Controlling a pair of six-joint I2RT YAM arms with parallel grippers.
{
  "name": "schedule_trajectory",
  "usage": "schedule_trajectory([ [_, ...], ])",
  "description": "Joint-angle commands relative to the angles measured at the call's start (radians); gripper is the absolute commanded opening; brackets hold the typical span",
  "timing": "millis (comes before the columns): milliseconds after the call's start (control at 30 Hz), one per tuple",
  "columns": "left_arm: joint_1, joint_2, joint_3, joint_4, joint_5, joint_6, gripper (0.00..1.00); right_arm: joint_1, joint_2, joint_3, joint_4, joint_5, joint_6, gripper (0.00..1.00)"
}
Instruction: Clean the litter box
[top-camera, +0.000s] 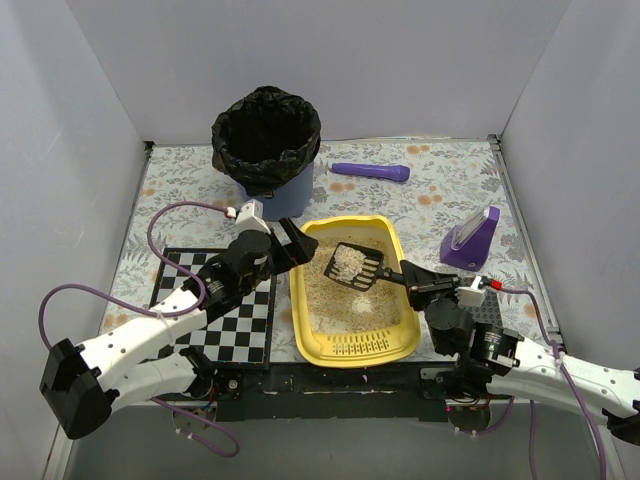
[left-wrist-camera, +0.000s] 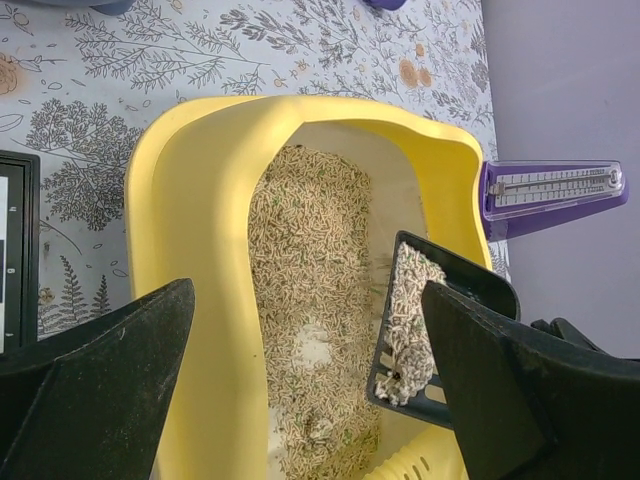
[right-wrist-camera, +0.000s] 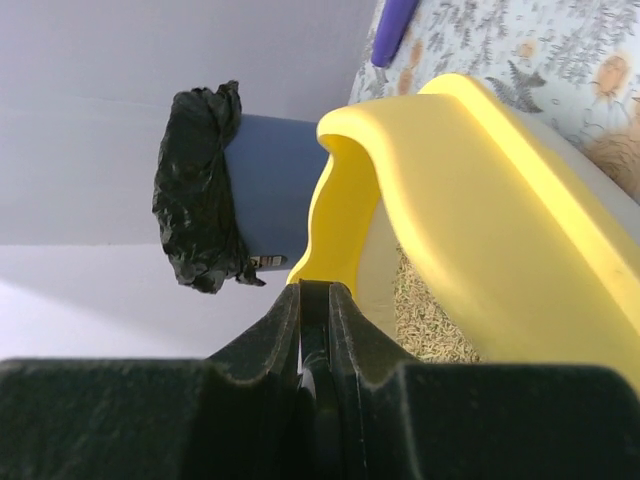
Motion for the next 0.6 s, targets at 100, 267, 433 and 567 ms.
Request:
schedule_trajectory([
  [100,0.007,-0.050,-0.019,-0.006,0.009,0.000,0.98,0.000,0.007,-0.027,0.237,0.019,-0.101,0.01],
  [267,0.006,-0.062,-0.024,-0.025,0.014,0.003,0.98,0.000,0.013,-0.002,0.156,0.033,-0.063,0.01],
  [433,0.007,-0.073,-0.030,-0.014,0.017,0.007,0.98,0.000,0.007,0.017,0.063,0.034,-0.004,0.01],
  [567,0.009,-0.060,-0.016,-0.023,0.015,0.015,0.98,0.002,0.001,0.047,-0.159,0.089,0.246,0.01],
])
